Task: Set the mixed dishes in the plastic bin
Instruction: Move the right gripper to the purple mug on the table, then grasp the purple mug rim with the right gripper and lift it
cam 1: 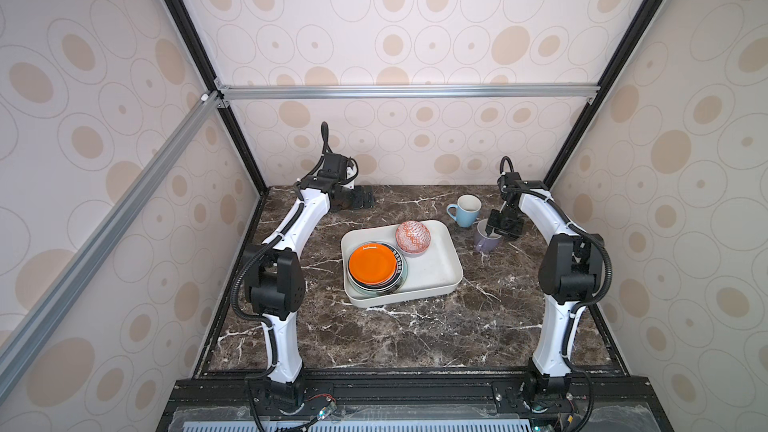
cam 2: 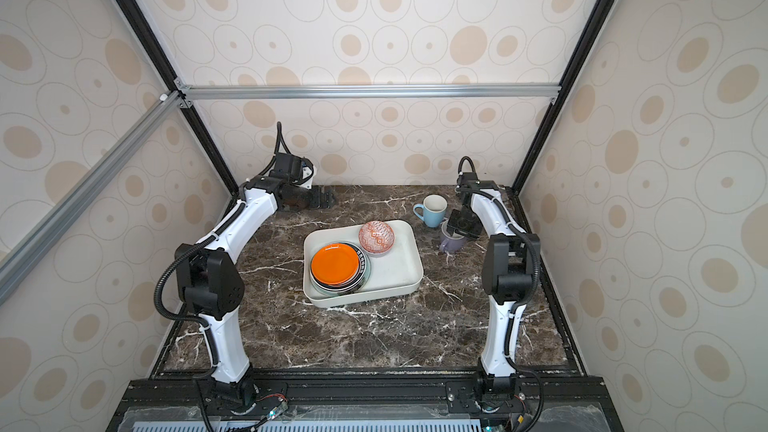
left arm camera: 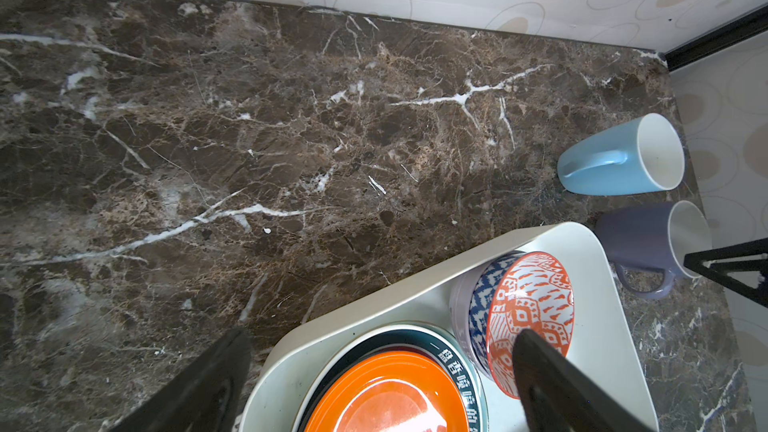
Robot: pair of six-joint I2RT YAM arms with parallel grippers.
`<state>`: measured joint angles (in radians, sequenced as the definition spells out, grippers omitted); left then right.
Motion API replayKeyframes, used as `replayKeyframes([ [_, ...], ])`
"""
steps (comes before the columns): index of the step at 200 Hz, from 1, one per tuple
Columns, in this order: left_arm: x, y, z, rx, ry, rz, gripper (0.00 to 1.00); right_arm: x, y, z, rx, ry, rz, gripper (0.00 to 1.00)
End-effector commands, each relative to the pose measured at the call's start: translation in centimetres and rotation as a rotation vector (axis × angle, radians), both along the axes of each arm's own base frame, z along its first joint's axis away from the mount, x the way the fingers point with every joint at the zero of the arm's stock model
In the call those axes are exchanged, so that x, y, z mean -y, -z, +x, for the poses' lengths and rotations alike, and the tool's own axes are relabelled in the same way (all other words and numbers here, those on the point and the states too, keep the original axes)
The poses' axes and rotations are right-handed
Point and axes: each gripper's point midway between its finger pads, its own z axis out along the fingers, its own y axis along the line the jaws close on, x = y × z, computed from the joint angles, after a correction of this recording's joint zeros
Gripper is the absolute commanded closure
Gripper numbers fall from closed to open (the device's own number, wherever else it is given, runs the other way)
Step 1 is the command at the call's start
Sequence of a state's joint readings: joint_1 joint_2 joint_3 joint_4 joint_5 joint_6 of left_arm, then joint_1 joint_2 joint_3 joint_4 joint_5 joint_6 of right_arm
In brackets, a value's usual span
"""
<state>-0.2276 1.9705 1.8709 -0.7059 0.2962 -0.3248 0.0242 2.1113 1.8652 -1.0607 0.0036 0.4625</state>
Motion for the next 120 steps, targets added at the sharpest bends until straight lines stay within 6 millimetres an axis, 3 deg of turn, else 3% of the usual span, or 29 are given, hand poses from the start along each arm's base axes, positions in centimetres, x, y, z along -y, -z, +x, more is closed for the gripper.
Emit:
replayKeyframes([
  [1,-0.4,-2.9,-0.8,0.041,-0.012,0.01,0.01,0.7,0.5,0.7,-0.01,0.031,0.006,0.49],
  [69,-0.5,-2.9,-0.1,0.029,-0.016,0.026,0.01,0.3,1.8,1.8,-0.03,0.043,0.057,0.73],
  [120,-0.1,-2.7,-0.1,0.03,0.009,0.014,0.01,0.1,1.1,1.4,-0.034,0.043,0.071,0.8],
])
